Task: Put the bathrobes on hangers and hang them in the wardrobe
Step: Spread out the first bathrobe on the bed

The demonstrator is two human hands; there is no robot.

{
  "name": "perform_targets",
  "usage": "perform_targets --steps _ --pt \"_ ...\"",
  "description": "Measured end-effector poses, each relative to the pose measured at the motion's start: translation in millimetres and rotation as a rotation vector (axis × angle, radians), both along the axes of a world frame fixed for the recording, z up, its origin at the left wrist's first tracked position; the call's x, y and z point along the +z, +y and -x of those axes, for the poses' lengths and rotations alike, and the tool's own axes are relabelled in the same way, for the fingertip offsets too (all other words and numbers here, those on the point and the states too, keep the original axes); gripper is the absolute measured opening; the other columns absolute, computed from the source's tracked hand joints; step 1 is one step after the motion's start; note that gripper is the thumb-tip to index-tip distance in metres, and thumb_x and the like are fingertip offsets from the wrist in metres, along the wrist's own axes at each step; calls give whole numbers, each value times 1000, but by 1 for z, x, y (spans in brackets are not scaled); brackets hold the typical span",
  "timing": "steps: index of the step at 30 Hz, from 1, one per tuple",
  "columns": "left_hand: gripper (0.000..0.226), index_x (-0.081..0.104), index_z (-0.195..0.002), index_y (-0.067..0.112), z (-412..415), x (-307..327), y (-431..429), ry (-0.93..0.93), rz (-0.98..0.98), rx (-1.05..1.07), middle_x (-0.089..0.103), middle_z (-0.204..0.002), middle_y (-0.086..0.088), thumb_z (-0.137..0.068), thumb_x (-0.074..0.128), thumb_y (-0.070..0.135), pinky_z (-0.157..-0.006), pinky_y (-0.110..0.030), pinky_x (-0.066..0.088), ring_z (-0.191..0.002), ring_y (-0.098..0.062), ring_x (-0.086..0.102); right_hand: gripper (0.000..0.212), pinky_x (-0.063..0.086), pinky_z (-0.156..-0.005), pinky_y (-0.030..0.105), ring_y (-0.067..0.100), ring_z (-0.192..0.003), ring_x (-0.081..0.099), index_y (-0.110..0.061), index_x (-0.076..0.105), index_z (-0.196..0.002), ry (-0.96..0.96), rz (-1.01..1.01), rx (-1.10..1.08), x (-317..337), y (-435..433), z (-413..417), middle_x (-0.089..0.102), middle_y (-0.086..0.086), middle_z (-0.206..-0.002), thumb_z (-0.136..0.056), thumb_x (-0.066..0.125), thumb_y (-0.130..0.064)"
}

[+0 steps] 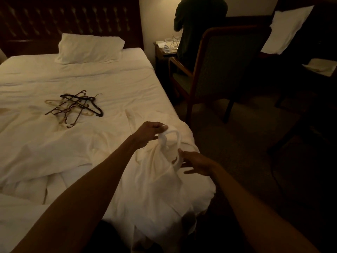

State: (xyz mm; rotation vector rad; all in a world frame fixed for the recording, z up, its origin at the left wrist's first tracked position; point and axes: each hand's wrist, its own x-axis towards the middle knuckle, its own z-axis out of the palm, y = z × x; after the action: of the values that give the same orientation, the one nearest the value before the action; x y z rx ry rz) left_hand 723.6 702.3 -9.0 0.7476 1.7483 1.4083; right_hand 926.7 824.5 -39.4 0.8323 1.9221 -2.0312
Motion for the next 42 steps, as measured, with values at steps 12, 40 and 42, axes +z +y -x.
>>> perform_targets --steps 12,40,42 --pt "25 71 -96 20 -15 41 8 349 164 -123 70 -101 1 -80 80 38 -82 -35 55 -97 -18 64 33 48 -73 27 14 -92 63 -19 71 -103 257 -641 -76 151 54 33 68 0 -98 -93 56 -47" --pt "22 70 -91 10 3 100 -8 61 86 -55 62 -99 -6 -81 78 28 -89 -37 47 -101 -24 53 30 48 -78 28 16 -99 61 -22 67 -102 44 -719 270 166 62 13 66 -3 -102 -78 76 -36" --pt "25 70 -92 10 8 95 -15 101 71 121 61 -94 -6 -79 81 28 -80 -34 46 -97 -23 52 31 47 -76 28 15 -97 60 -22 65 -105 74 -700 188 171 63 10 64 -4 -101 -79 74 -39"
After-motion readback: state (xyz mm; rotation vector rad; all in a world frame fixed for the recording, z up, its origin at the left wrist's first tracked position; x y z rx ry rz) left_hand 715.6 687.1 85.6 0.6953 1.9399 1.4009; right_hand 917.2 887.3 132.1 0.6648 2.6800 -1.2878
